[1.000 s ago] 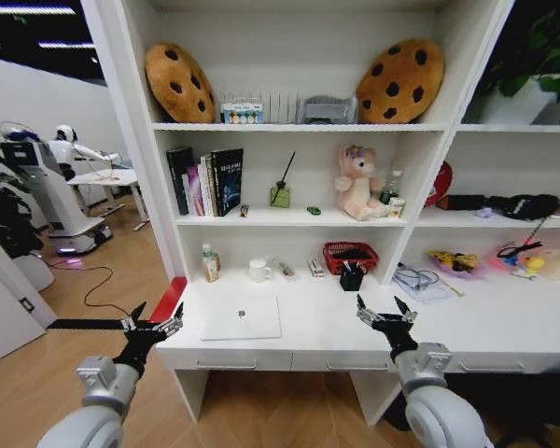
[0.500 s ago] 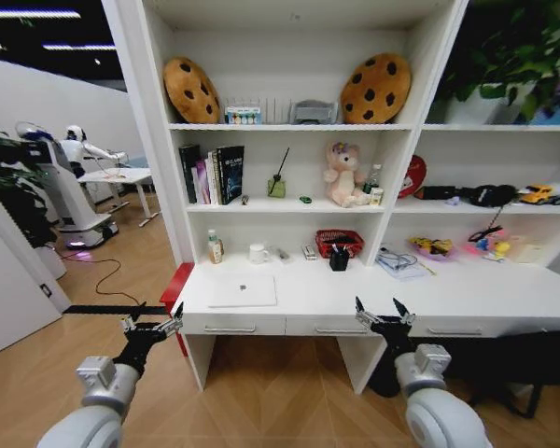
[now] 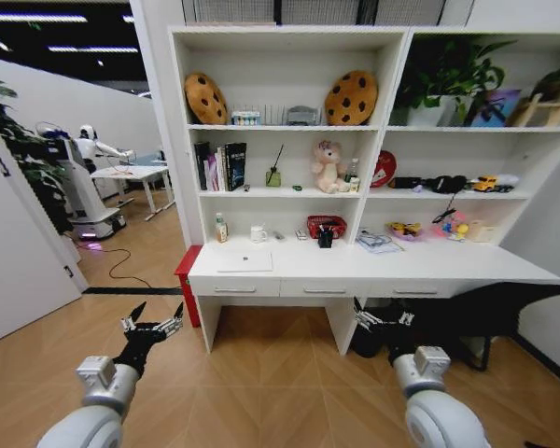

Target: Organize the objects on the table.

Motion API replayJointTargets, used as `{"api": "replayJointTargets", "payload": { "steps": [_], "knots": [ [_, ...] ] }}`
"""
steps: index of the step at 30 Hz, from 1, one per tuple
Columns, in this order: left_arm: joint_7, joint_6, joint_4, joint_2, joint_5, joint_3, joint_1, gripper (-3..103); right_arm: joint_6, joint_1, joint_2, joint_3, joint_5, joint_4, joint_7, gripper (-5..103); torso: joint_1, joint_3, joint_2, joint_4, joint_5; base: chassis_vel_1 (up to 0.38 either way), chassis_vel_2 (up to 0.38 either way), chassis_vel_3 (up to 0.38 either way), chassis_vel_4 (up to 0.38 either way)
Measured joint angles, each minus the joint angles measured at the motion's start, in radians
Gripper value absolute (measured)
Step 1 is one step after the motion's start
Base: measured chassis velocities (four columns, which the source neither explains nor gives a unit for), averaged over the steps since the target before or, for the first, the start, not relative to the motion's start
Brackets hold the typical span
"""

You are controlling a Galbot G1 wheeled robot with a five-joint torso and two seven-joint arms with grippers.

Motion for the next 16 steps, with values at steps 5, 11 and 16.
{"api": "replayJointTargets", "payload": {
  "steps": [5, 11, 16],
  "knots": [
    [0.001, 0.000, 0.000, 0.000, 0.000, 0.000, 0.000, 100, 0.002, -0.002, -0.001, -0.001, 0.000, -0.001, 0.000, 100, 0.001, 0.001, -0.001, -0.0010, 0.0007, -0.012, -0.009, -0.045, 0.037],
    [-0.059, 0.001, -0.113, -0.031, -0.056, -0.048, -0.040, 100, -0.014, 0.000, -0.002, -0.002, -0.013, 0.000, 0.008, 100, 0.002, 0.001, -0.001, -0.0004, 0.0012, -0.060, 0.037, 0.077, -0.036],
    [-0.112, -0.008, -0.139, -0.037, -0.079, -0.065, -0.060, 100, -0.014, 0.000, -0.002, -0.002, -0.013, 0.001, 0.009, 100, 0.001, 0.001, -0.001, -0.0007, 0.0001, 0.000, 0.000, 0.000, 0.000]
  ]
}}
